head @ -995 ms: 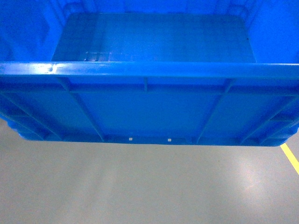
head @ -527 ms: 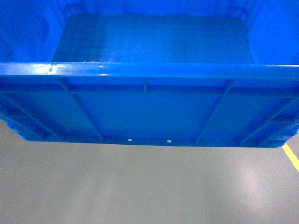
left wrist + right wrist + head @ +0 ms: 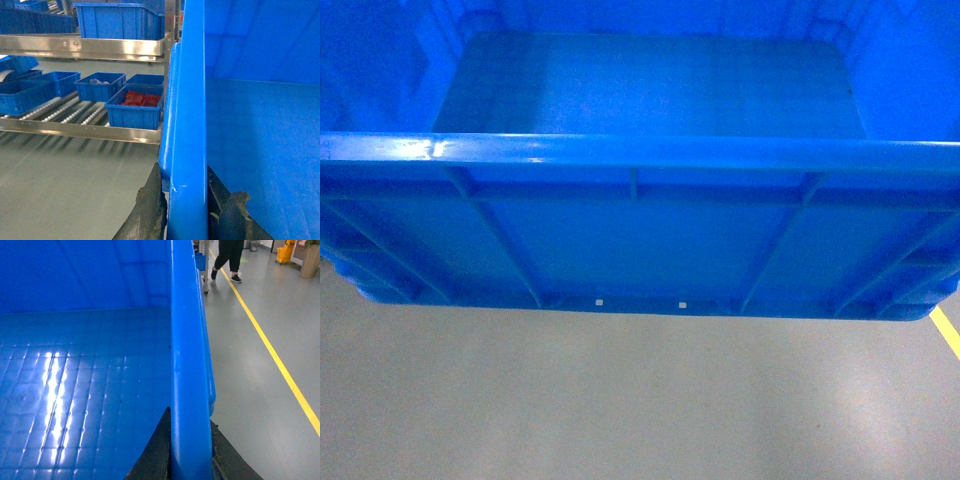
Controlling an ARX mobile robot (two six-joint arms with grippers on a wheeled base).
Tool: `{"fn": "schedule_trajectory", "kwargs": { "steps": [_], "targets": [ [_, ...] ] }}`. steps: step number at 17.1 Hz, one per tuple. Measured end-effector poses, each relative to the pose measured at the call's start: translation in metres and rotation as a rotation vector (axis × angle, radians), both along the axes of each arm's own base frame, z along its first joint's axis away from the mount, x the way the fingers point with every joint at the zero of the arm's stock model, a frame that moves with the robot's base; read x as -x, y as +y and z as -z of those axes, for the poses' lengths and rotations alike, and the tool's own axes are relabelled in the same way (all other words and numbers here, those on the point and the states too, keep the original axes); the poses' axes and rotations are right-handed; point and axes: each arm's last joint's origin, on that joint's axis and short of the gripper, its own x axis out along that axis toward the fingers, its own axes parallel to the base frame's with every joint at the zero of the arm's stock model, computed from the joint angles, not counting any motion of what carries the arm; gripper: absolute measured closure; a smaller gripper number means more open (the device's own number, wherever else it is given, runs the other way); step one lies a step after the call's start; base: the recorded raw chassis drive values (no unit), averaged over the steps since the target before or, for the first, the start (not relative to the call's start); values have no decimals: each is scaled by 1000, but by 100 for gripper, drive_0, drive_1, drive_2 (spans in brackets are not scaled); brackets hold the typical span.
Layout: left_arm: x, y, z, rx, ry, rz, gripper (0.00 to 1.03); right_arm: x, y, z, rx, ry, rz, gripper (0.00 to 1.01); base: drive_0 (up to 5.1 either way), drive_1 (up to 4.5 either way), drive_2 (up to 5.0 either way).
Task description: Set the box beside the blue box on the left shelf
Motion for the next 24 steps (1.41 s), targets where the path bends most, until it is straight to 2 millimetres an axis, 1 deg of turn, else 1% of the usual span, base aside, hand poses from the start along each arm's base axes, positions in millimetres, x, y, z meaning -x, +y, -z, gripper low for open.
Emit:
{"fn": "schedule_trajectory", "kwargs": {
  "steps": [21, 24],
  "targets": [
    [0, 0, 0, 0, -1, -2, 91, 0, 0, 0, -2, -3, 0, 93, -1, 427, -430],
    [0, -1, -1, 2, -6, 22, 92, 0, 0, 0, 0, 4, 2, 93, -3, 427, -433]
  ]
}}
